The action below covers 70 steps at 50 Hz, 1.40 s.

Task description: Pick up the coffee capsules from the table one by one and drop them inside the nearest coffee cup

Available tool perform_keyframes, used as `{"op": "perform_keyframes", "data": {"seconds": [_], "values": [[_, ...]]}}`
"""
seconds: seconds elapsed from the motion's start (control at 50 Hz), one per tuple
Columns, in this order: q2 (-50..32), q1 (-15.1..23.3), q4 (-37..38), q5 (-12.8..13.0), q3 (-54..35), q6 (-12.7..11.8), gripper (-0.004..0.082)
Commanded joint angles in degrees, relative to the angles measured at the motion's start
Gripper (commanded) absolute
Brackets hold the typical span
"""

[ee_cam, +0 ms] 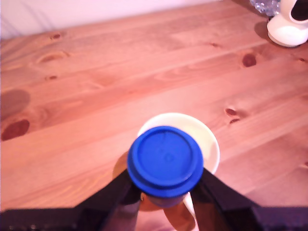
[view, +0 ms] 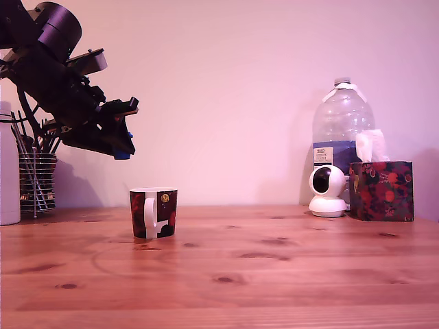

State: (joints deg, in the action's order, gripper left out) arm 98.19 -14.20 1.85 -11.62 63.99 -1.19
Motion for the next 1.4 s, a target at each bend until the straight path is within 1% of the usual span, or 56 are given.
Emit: {"op": "perform_keyframes", "data": {"seconds": [0.0, 0.02, 0.04, 0.14, 0.3, 0.38, 0.44, 0.56, 0.66, 0.72, 0.84, 1.06, 1.16, 1.38], "values": [[-0.7, 0.2, -0.5, 0.1, -1.6, 0.5, 0.0178], [-0.7, 0.2, -0.7, 0.1, -1.6, 0.5, 0.0178], [-0.7, 0.1, -1.0, 0.1, -1.6, 1.4, 0.0178], [-0.7, -0.1, -2.4, 0.1, -1.2, 2.3, 0.0178], [-0.3, -0.3, -4.2, 0.1, 0.3, 2.5, 0.0178], [0.0, -0.9, -6.0, 0.2, 1.5, 3.6, 0.0175], [0.8, -1.3, -7.2, 0.2, 2.6, 4.2, 0.0157], [2.1, -1.8, -9.3, 0.7, 4.7, 4.7, 0.0146], [4.2, -2.4, -12.3, 0.8, 7.4, 4.8, 0.0146], [5.4, -2.8, -14.0, 0.8, 9.1, 5.7, 0.0146], [8.2, -3.5, -17.1, 0.8, 13.1, 6.2, 0.0147], [12.9, -4.6, -23.1, 2.3, 20.9, 6.4, 0.0147], [15.0, -4.9, -26.0, 3.0, 24.3, 7.2, 0.0147], [19.8, -4.9, -31.3, 4.3, 30.6, 7.3, 0.0147]]}}
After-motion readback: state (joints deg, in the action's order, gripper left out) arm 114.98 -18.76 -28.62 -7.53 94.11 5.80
